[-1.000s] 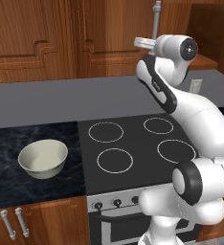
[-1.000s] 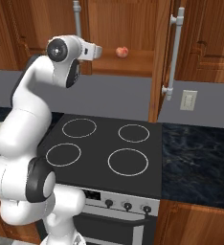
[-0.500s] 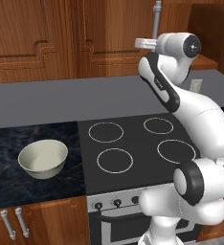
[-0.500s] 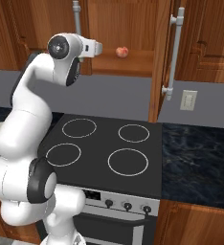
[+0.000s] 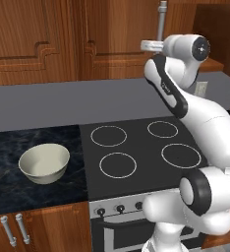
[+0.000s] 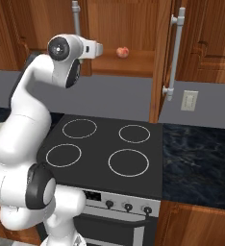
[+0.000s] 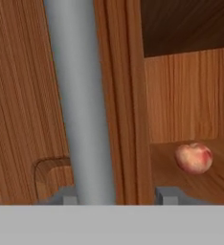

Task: Open the cabinet. Pick the orange and peach from the cabinet and place them into the bowl. Then close the cabinet.

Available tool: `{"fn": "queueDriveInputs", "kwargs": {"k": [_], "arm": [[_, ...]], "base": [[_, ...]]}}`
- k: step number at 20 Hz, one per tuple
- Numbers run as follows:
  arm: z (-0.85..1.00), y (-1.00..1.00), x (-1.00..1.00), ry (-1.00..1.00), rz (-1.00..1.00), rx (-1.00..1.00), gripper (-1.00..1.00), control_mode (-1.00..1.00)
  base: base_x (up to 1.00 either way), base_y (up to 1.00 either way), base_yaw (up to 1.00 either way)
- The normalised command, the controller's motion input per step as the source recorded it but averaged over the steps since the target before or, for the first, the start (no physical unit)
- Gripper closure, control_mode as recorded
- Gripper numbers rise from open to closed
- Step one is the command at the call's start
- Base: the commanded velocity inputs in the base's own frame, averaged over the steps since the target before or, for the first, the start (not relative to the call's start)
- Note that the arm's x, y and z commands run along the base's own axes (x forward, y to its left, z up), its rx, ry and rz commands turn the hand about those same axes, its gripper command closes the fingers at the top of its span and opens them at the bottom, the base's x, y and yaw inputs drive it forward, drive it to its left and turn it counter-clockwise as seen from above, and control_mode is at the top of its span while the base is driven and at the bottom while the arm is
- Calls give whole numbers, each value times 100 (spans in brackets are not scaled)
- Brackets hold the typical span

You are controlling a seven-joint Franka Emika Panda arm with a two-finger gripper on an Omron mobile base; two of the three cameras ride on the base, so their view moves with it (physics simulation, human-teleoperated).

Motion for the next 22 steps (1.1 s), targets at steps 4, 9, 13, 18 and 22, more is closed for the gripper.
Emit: {"fn": "queueDriveInputs", "kwargs": {"k": [4, 9, 13, 18, 22], "arm": [[26, 16, -51, -5, -1, 0, 100, -100], [47, 38, -54, -7, -2, 0, 100, -100], [55, 72, -47, -6, -2, -5, 100, -100], [66, 85, -48, -3, -1, -6, 100, -100], [75, 98, -49, -3, -1, -7, 100, -100]], "base": [[0, 0, 0], [0, 0, 0], [0, 0, 0], [0, 0, 0], [0, 0, 0]]}}
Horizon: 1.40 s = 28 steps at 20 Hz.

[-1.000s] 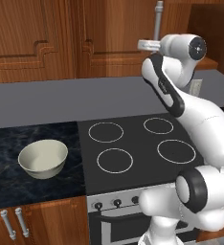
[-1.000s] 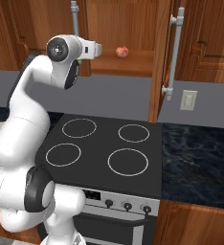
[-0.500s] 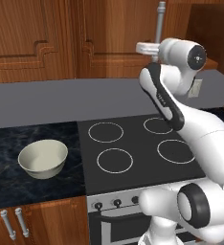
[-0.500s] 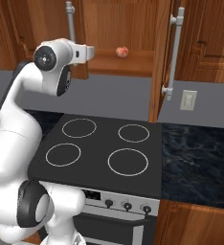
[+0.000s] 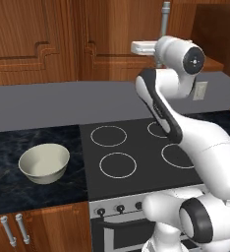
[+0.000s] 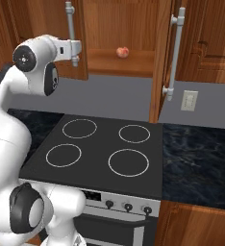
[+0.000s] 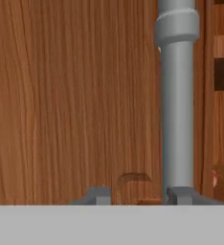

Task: Open the cabinet. Pick the orange and peach from the cabinet and place them into the bowl. Then close the cabinet.

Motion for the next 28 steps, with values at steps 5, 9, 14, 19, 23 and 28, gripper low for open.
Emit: {"fn": "queueDriveInputs", "kwargs": {"k": [5, 9, 14, 19, 23, 28], "arm": [[64, 94, -49, -1, -5, -7, 100, -100], [49, -1, -73, 0, -18, 4, 100, -100], [16, -79, -61, 1, -5, 13, 100, -100], [-68, -93, -24, 7, 7, 2, -100, -100], [-45, -55, 4, 7, 12, 0, -100, -100], [2, -72, -2, -2, 19, 13, -100, -100]], "base": [[0, 0, 0], [0, 0, 0], [0, 0, 0], [0, 0, 0], [0, 0, 0], [0, 0, 0]]}}
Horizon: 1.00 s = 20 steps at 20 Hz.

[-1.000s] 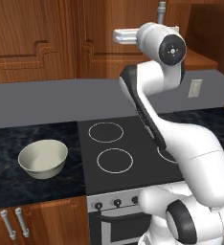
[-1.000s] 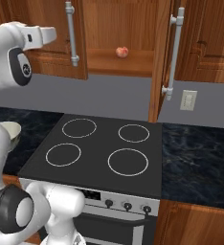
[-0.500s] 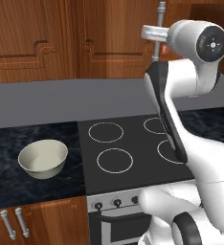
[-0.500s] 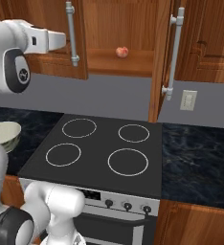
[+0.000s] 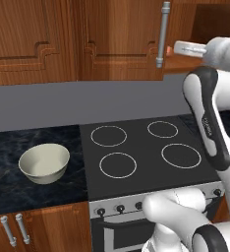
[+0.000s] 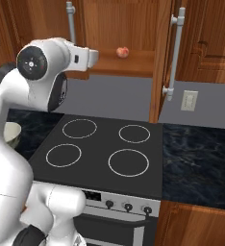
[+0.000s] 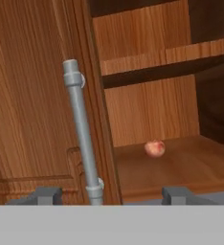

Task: Open the cabinet. Pick the orange and peach from the cabinet and place them into the bowl. Then close the cabinet.

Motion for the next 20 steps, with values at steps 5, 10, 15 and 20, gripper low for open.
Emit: {"fn": "queueDriveInputs", "kwargs": {"k": [5, 10, 15, 20], "arm": [[7, -48, 2, -2, 11, 17, -100, -100], [-2, -1, 59, 0, 0, 2, -100, -100], [0, 0, 8, 0, 1, 0, -100, -100], [-1, -4, 25, 1, 0, 8, -100, -100]], "base": [[0, 0, 0], [0, 0, 0], [0, 0, 0], [0, 0, 0]]}}
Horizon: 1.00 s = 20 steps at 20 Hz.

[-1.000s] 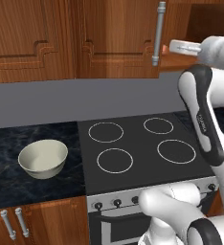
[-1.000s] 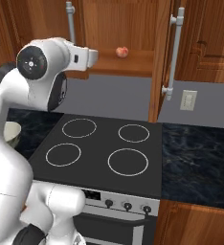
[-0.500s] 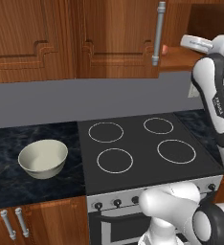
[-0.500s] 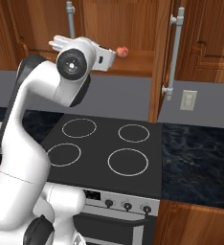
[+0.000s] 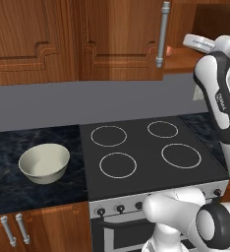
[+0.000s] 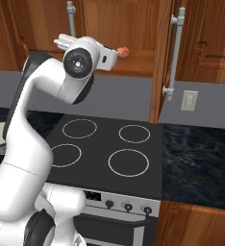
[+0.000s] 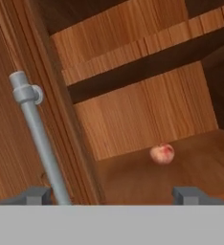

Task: Open the cabinet. Pick the orange and peach from the cabinet and place them into the bowl. Then close the cabinet.

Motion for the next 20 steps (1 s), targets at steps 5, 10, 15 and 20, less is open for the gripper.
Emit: {"fn": "queueDriveInputs", "kwargs": {"k": [5, 10, 15, 20], "arm": [[0, 0, 45, 1, 3, 11, -100, -100], [0, -4, 15, 0, 9, 17, -100, -100], [0, -23, 0, -1, 17, 16, -100, -100], [0, -8, 20, 5, 9, 11, -100, -100]], "base": [[0, 0, 0], [0, 0, 0], [0, 0, 0], [0, 0, 0]]}}
